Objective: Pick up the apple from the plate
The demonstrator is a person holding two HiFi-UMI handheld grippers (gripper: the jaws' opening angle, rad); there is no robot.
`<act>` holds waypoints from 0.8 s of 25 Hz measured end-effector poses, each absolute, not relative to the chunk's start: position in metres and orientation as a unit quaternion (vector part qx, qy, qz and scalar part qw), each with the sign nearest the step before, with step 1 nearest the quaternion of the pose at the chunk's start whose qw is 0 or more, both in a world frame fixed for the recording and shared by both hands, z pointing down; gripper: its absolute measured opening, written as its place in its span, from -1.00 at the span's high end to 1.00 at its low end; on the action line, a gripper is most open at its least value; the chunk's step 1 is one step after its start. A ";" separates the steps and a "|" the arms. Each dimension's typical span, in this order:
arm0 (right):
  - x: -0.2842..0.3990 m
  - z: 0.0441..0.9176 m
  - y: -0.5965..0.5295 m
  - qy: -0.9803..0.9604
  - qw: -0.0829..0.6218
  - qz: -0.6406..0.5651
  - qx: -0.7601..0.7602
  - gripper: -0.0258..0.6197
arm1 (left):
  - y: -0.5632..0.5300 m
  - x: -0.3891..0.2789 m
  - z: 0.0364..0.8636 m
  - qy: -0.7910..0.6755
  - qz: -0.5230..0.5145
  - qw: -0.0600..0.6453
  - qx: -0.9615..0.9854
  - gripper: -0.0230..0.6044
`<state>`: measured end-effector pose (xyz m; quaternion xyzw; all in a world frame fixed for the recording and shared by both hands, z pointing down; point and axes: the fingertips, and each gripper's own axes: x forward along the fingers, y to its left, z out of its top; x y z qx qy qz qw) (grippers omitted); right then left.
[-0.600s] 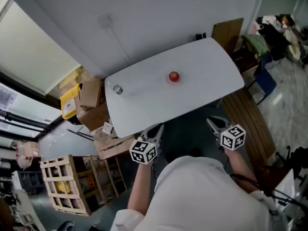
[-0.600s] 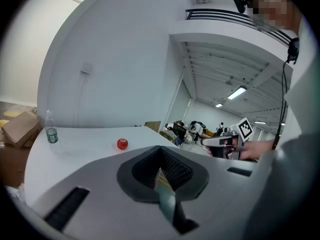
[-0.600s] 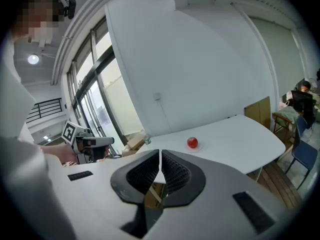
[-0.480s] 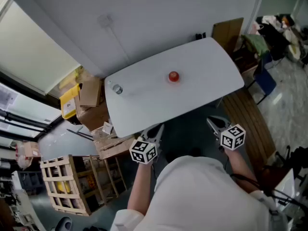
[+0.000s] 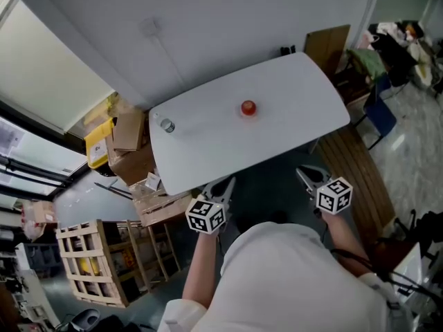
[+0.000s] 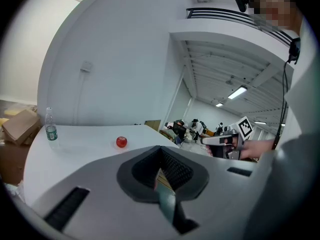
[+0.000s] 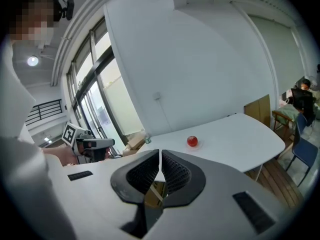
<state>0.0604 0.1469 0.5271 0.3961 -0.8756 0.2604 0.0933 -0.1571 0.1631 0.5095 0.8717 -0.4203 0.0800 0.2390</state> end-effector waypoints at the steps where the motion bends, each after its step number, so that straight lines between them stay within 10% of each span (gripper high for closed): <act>1: 0.064 0.530 0.147 -0.871 0.091 0.272 0.398 0.79 | 0.164 -0.156 0.510 -0.421 0.080 0.241 0.871 0.92; 20: 0.125 0.551 0.159 -0.867 0.088 0.319 0.374 0.79 | 0.179 -0.100 0.526 -0.452 0.080 0.268 0.847 0.92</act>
